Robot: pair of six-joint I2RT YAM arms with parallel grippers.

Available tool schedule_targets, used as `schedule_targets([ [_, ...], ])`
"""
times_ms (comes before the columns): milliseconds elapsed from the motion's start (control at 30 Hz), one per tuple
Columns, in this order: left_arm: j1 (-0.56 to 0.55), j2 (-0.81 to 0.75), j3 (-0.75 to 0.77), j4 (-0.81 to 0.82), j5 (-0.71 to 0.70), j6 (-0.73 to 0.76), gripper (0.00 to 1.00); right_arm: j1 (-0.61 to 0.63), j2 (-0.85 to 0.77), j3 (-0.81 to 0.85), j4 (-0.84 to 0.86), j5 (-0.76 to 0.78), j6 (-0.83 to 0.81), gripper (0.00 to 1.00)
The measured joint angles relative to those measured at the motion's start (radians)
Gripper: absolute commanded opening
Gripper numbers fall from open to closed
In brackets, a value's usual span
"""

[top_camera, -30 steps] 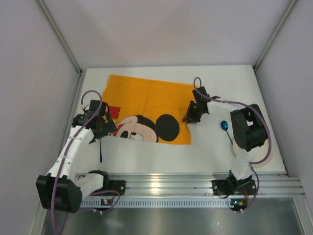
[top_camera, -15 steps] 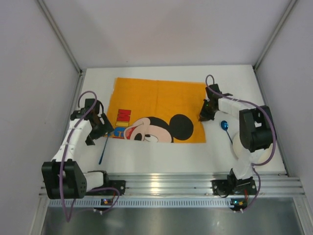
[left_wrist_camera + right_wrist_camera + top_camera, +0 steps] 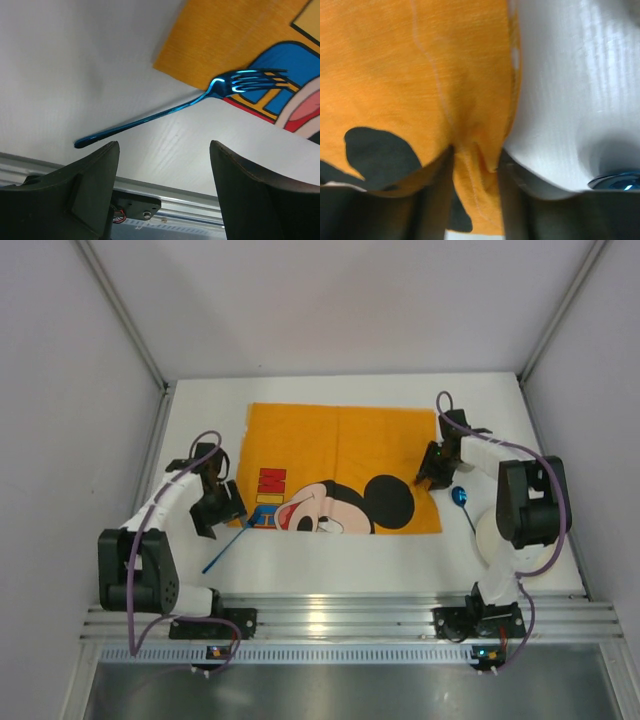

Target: Set the dinner table for one person

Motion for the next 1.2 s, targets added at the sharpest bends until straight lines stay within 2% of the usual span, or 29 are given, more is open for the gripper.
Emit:
schedule_targets([
  [100, -0.051, 0.006, -0.001, 0.031, 0.050, 0.016, 0.74, 0.002, -0.005, 0.003, -0.004, -0.025, -0.008, 0.54],
  [133, -0.064, 0.011, -0.001, 0.040, 0.063, 0.021, 0.66, 0.002, -0.006, 0.003, -0.008, -0.029, -0.010, 0.55],
  [233, -0.101, 0.051, -0.004, 0.072, 0.090, 0.029, 0.62, 0.002, -0.015, 0.003, -0.032, -0.029, -0.018, 0.56],
  [633, -0.133, 0.182, -0.015, 0.130, 0.092, 0.049, 0.70, -0.060, -0.108, 0.004, -0.122, -0.045, -0.053, 0.57],
  [1000, -0.135, 0.166, 0.076, 0.137, 0.023, 0.171, 0.69, -0.147, -0.178, -0.022, -0.157, -0.044, -0.112, 0.57],
  [1200, -0.137, 0.264, 0.082, 0.130, -0.021, 0.190, 0.66, -0.158, -0.178, -0.028, -0.177, -0.045, -0.123, 0.57],
])
